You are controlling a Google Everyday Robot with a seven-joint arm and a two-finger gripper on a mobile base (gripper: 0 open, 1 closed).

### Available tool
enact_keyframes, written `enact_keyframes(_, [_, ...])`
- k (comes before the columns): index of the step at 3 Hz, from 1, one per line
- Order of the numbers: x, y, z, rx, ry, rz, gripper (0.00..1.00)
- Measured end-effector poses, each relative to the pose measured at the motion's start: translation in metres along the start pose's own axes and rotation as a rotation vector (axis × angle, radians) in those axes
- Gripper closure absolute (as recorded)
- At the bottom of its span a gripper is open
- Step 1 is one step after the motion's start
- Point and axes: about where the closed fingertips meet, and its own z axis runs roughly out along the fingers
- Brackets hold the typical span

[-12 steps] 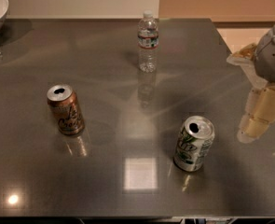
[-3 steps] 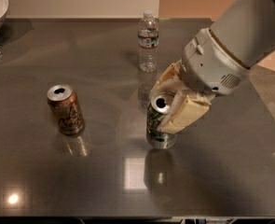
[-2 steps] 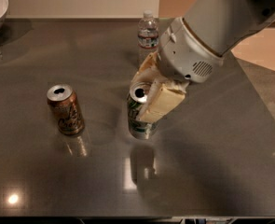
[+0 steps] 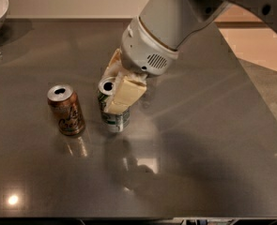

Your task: Move 7up can near orange can

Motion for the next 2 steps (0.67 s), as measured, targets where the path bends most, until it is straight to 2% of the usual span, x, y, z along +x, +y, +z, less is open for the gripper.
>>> enact_keyframes(1, [-0.009, -0.009, 0.021, -0.014, -0.005, 0.015, 1.0])
enact_keyframes(2, [-0.01, -0.01, 0.038, -0.032, -0.005, 0.043, 0.82])
